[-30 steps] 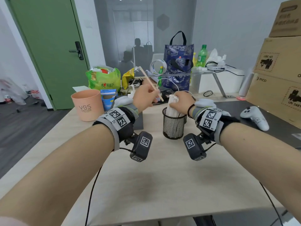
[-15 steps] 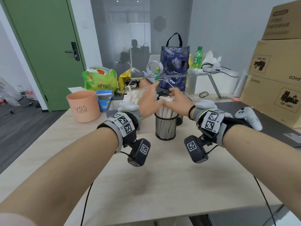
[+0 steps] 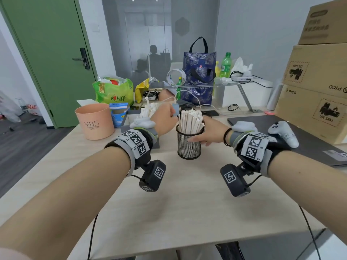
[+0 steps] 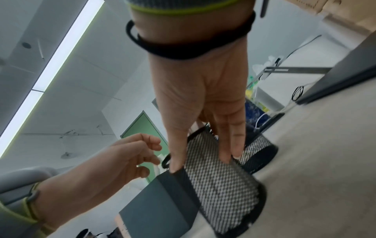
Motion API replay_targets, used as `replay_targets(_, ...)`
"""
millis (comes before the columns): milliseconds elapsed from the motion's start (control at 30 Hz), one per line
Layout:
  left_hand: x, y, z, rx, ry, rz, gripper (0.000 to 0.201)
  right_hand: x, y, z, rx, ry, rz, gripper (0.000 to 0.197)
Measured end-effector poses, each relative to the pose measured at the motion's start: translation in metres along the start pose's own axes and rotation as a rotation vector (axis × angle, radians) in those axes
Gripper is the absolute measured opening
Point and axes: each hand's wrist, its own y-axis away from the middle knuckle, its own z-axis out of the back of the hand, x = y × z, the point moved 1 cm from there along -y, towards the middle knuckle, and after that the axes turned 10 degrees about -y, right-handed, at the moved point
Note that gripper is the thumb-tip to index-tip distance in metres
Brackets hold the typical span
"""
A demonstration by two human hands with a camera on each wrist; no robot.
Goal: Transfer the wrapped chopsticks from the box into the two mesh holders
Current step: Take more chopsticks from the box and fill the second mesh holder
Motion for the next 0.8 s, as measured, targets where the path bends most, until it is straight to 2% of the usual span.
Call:
replay_targets(67, 0.003, 0.002, 0.003, 0.03, -0.054, 0.049, 0.004, 0.0, -0.01, -0.007, -0.033, -0.034, -0.01, 0.064)
replay_targets(200, 0.005, 0.006, 0.005, 0.123, -0.019, 0.064, 0.012, 0.004, -0.028, -0.019, -0.098, -0.047, -0.011, 0.062)
replay_targets(367, 0.01, 0.001, 0.005, 0.179, 0.036, 0.077, 0.023, 0.01, -0.055, -0.031, -0.165, -0.067, -0.029, 0.043)
replay_targets(533, 0.009, -0.014, -0.006, 0.262, -0.157, 0.09, 0.033, 0.011, -0.073, -0.019, -0.233, 0.216, -0.075, 0.025)
replay_targets(633, 0.007, -0.024, -0.014, 0.265, -0.205, 0.109, 0.035, 0.003, -0.074, 0.0, -0.291, 0.316, -0.108, 0.037)
replay_targets(700, 0.002, -0.03, -0.021, 0.248, -0.248, 0.11, 0.036, -0.007, -0.071, 0.011, -0.214, 0.325, -0.2, 0.037)
replay_targets(800, -0.002, -0.038, -0.028, 0.22, -0.292, 0.087, 0.039, -0.018, -0.065, 0.019, -0.087, 0.189, -0.314, 0.019)
